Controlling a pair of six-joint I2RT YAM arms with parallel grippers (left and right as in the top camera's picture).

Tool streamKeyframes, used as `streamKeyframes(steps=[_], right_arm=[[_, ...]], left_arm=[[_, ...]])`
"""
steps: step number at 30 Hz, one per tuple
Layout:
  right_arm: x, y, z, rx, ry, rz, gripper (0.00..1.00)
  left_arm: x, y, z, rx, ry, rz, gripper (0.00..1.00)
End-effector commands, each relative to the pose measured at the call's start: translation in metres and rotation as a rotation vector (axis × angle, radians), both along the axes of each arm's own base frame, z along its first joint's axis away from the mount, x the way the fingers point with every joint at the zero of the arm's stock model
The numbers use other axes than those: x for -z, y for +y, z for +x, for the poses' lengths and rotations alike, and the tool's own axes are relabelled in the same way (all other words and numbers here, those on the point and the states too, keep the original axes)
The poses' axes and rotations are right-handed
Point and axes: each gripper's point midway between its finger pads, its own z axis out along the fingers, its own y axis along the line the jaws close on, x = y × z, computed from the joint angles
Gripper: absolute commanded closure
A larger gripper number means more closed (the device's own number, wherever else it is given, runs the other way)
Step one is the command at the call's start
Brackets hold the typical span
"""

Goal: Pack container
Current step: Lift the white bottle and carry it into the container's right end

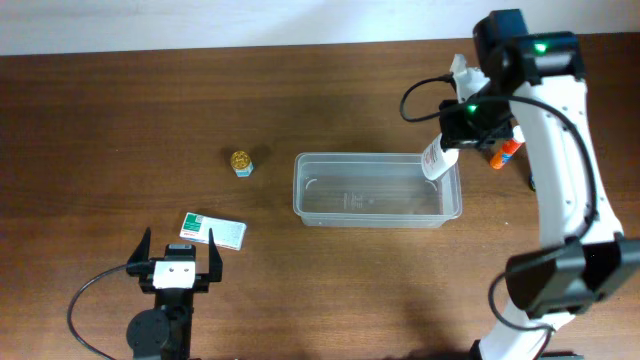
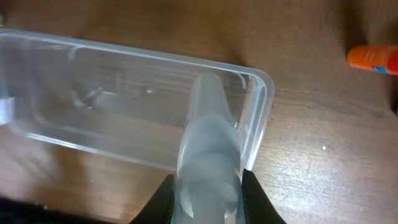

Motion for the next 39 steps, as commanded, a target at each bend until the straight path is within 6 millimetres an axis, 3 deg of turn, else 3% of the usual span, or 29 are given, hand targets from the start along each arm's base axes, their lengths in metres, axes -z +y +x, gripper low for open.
streamKeyframes(steps=[1,6,17,28,39], right_arm=[[0.019,-0.006,0.006,0.051,0.049,-0.051,0.83],[0.035,-0.004,0.009,0.048,0.097,-0.052,0.83],[0.050,0.000,0.007,0.034,0.148,-0.059,0.83],[0.085,0.000,-0.007,0.026,0.235,-0.072,0.83],[0.105,0.001,0.000,0.027,0.208,-0.069,0.83]], left_arm=[[0.001,0.000,0.000,0.004,0.002,0.011,0.00],[0.001,0.000,0.000,0.004,0.002,0.011,0.00],[0.001,0.000,0.000,0.004,0.002,0.011,0.00],[0.001,0.000,0.000,0.004,0.002,0.011,0.00],[0.001,0.000,0.000,0.004,0.002,0.011,0.00]])
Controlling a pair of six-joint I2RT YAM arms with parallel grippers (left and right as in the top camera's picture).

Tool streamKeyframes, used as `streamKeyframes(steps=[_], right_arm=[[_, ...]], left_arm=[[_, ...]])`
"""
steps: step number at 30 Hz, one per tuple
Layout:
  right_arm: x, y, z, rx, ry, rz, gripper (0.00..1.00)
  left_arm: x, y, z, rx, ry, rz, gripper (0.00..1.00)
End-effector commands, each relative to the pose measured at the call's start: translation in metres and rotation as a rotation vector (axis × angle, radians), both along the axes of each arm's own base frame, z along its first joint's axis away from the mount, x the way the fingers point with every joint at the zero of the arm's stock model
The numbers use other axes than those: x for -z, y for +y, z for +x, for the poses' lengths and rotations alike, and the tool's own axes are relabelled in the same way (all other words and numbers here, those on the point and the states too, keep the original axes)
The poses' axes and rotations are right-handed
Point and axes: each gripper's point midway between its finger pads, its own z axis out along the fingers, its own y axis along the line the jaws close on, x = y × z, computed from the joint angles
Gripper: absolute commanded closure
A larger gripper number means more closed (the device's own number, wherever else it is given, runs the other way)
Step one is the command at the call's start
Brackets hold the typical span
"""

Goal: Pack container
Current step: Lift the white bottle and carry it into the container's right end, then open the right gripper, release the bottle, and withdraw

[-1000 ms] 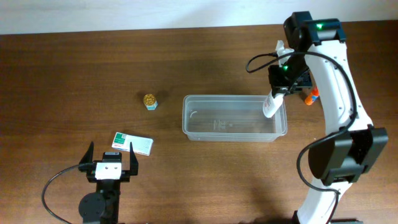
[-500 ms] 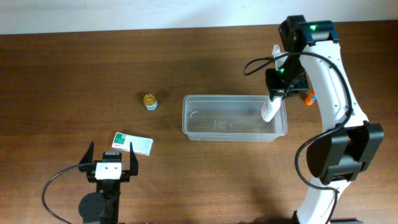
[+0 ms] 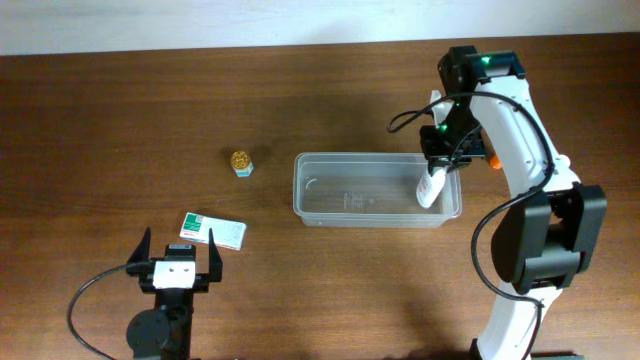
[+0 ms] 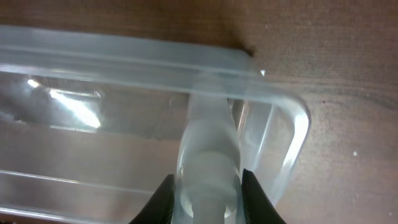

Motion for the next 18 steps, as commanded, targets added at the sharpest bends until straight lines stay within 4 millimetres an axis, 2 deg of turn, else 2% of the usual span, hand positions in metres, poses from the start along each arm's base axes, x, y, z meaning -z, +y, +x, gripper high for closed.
streamKeyframes(steps=[1,8,11,18], right_arm=[[0.0060,0.0023,0.0001,-0.002,0.000,-0.009,0.82],[0.0070,0.0027,0.0048,-0.001,-0.018,-0.008,0.82],[0.0070,0.0027,0.0046,-0.002,-0.018,-0.008,0.77],[0.0070,0.0025,0.0048,-0.002,-0.019,-0.009,0.76]], left_arm=[[0.0009,-0.0002,-0.0004,0.004,0.001,0.011,0.00],[0.0010,-0.0002,-0.0004,0.004,0.002,0.011,0.00],[0.0010,-0.0002,-0.0004,0.004,0.002,0.011,0.00],[0.0009,-0.0002,-0.0004,0.004,0.002,0.011,0.00]])
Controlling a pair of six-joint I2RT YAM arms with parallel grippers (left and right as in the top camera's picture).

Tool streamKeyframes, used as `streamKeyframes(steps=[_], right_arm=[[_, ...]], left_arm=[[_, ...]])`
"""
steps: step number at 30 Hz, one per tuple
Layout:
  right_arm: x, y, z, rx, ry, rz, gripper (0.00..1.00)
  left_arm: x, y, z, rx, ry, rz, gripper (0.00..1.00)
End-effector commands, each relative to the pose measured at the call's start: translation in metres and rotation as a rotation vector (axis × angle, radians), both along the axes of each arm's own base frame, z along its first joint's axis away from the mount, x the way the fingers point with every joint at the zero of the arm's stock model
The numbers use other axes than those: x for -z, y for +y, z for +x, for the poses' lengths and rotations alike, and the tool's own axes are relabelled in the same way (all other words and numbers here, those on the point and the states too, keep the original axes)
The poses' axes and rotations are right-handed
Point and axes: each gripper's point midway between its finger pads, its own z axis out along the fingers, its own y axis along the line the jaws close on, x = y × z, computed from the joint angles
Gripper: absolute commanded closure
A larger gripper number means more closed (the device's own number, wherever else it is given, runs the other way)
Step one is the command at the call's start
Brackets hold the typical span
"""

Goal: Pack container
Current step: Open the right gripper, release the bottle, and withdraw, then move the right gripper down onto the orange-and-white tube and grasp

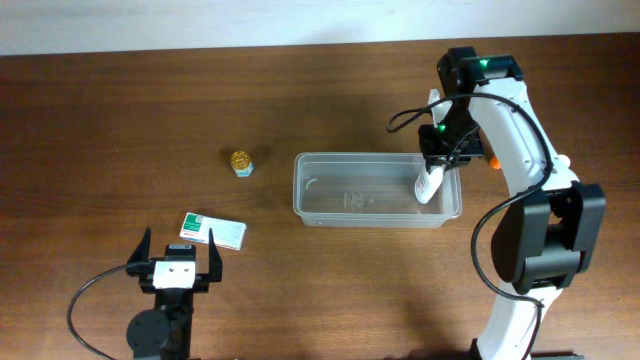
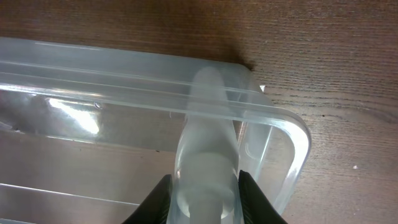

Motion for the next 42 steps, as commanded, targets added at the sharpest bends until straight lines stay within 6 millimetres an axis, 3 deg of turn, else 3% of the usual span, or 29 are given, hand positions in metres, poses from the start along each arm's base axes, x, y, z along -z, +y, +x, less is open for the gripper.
streamKeyframes(steps=[1,9,13,19,21,23,24,26,29,33,38,42], right_arm=[[0.002,0.002,-0.001,-0.003,0.006,-0.010,0.75],[0.000,0.001,0.000,-0.001,0.002,-0.010,0.60],[-0.013,-0.001,0.001,-0.002,-0.008,-0.026,0.54],[-0.066,-0.015,0.008,-0.002,-0.084,-0.098,0.45],[-0.095,-0.026,0.014,0.015,-0.156,-0.134,0.31],[-0.115,-0.040,0.018,0.045,-0.218,-0.155,0.08],[-0.124,-0.049,0.021,0.070,-0.247,-0.157,0.02],[-0.133,-0.069,0.023,0.124,-0.277,-0.157,0.01],[-0.133,-0.097,0.022,0.201,-0.272,-0.137,0.01],[-0.122,-0.119,0.016,0.221,-0.237,-0.094,0.01],[-0.110,-0.141,0.019,0.241,-0.232,-0.102,0.04],[-0.096,-0.146,0.025,0.250,-0.223,-0.101,0.09]], left_arm=[[0.001,0.000,0.000,0.004,0.002,0.011,0.00],[0.001,0.000,0.000,0.004,0.002,0.011,0.00],[0.001,0.000,0.000,0.004,0.002,0.011,0.00],[0.001,0.000,0.000,0.004,0.002,0.011,0.00],[0.001,0.000,0.000,0.004,0.002,0.011,0.00],[0.001,0.000,0.000,0.004,0.002,0.011,0.00],[0.001,0.000,0.000,0.004,0.002,0.011,0.00],[0.001,0.000,0.000,0.004,0.002,0.011,0.00],[0.001,0.000,0.000,0.004,0.002,0.011,0.00],[0.001,0.000,0.000,0.004,0.002,0.011,0.00],[0.001,0.000,0.000,0.004,0.002,0.011,0.00],[0.001,0.000,0.000,0.004,0.002,0.011,0.00]])
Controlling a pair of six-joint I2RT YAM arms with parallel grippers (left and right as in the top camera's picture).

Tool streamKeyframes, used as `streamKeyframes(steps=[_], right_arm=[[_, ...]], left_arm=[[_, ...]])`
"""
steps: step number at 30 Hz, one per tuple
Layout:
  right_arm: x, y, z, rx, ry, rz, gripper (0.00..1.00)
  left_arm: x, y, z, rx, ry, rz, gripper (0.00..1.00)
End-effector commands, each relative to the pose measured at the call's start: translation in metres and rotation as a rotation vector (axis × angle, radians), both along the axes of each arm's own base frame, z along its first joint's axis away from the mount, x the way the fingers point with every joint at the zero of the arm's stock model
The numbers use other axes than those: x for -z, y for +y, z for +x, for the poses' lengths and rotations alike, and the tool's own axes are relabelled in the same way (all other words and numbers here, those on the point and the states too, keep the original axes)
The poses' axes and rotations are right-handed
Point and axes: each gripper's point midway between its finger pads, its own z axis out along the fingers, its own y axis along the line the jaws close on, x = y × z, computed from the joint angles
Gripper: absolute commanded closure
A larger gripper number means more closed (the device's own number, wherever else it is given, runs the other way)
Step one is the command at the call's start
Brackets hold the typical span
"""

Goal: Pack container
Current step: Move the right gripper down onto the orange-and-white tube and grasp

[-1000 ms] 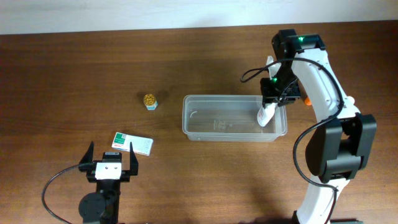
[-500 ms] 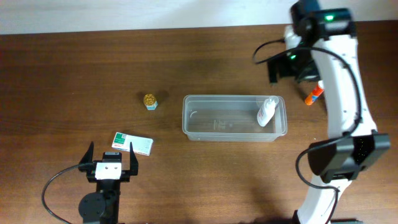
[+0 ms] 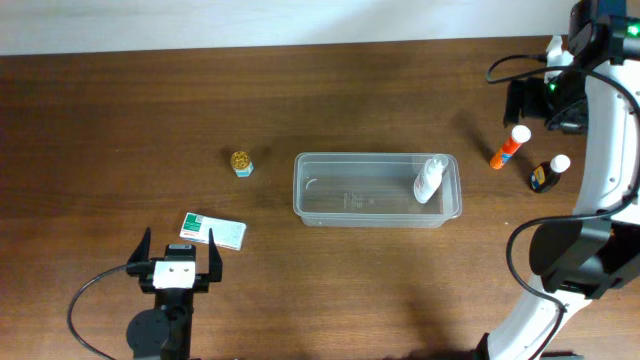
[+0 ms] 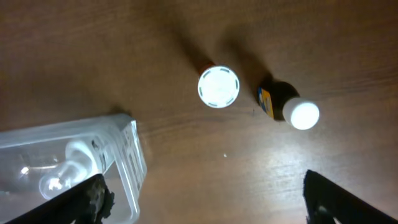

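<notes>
The clear plastic container [image 3: 310, 190] lies mid-table. A white bottle [image 3: 430, 180] stands inside its right end, seen as white bottle [image 4: 65, 169] behind the container's corner [image 4: 127, 155] in the right wrist view. My right gripper [image 3: 527, 103] hangs high over the far right of the table, open and empty, right gripper [image 4: 208, 208] with fingertips [image 4: 93, 196] wide apart. Under it stand an orange stick with a white cap [image 4: 218, 86] and a dark bottle [image 4: 292, 111]. My left gripper [image 3: 177, 250] rests open at the front left.
A green-and-white box [image 3: 213, 230] lies just beyond the left gripper. A small yellow-topped jar [image 3: 241, 162] sits left of the container. The orange stick [image 3: 508, 148] and dark bottle [image 3: 545, 172] stand right of the container.
My right gripper has let go of the white bottle, which now stands in the container's right end. The gripper has opened and moved up and to the far right.
My right gripper first held the white bottle over the container's right rim. Then it had the bottle down inside the right end and stayed there shut on it. Now the bottle stands free in the container and the gripper is open far to the right.
</notes>
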Motion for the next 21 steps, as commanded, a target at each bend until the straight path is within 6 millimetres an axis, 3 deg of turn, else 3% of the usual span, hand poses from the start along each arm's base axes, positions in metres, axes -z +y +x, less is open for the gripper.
streamKeyframes(steps=[1,6,13,21], right_arm=[[0.016,-0.001,0.003,-0.015,0.026,0.022,0.09],[0.035,-0.004,0.013,-0.015,0.033,0.023,0.12],[0.064,-0.008,0.028,-0.027,0.046,0.025,0.28],[0.083,-0.010,0.035,-0.033,0.069,0.029,0.34]], left_arm=[[0.001,0.000,0.000,0.004,0.002,0.011,0.00],[0.001,0.000,0.000,0.004,0.002,0.011,0.00],[0.001,0.000,0.000,0.004,0.002,0.011,0.00],[0.001,0.000,0.000,0.004,0.002,0.011,0.00]])
